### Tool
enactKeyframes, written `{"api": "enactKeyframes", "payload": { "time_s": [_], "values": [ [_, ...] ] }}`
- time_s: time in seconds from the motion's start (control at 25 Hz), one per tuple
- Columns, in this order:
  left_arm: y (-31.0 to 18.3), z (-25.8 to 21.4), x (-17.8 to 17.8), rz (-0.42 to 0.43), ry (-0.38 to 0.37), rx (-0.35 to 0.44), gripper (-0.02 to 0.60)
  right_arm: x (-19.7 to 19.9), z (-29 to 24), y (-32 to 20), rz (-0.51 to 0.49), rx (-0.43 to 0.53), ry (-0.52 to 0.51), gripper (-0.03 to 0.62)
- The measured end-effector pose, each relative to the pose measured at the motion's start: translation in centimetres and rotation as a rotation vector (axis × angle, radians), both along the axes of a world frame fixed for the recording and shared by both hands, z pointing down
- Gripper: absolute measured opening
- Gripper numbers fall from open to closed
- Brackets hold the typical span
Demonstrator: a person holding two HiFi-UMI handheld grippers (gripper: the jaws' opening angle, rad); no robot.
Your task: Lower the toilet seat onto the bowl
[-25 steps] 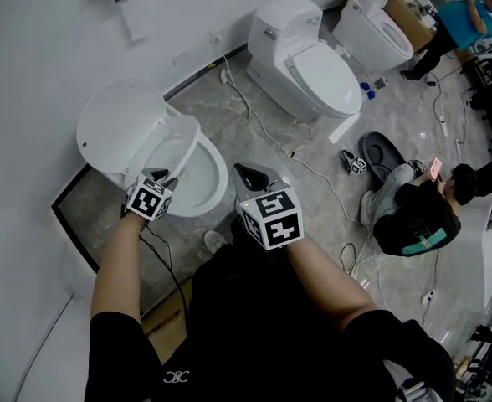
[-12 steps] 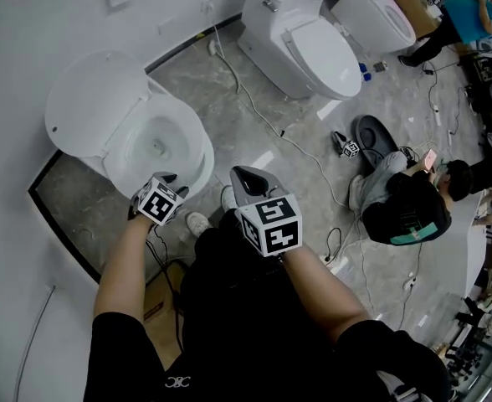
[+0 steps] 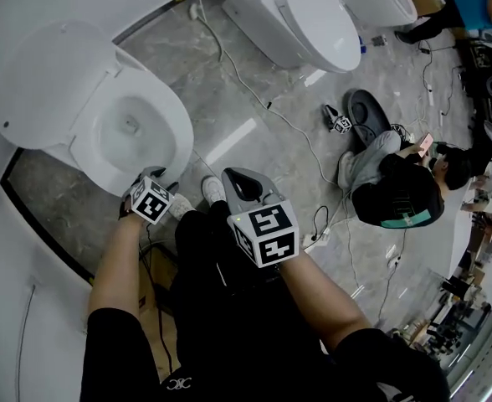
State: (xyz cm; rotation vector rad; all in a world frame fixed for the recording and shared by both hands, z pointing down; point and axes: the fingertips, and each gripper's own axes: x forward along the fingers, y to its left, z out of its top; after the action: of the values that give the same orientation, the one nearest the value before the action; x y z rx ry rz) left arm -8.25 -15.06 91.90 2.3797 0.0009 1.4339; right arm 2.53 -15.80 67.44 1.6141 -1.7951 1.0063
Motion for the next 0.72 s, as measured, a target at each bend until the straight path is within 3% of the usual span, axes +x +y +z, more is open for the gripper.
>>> {"api": "enactKeyframes", "payload": {
  "time_s": [0.2, 0.72],
  "values": [
    [1.2, 4.4, 0.4, 0.049, -0.047, 0.034, 0.216, -0.5, 3.9, 1.0, -0.016, -0.059, -0.024, 0.009],
    [1.5, 12.5, 0.6, 0.043, -0.108, 0.136, 0.218, -1.0, 10.1, 2.0, -0.033, -0.164, -0.052, 0.009]
  ]
}}
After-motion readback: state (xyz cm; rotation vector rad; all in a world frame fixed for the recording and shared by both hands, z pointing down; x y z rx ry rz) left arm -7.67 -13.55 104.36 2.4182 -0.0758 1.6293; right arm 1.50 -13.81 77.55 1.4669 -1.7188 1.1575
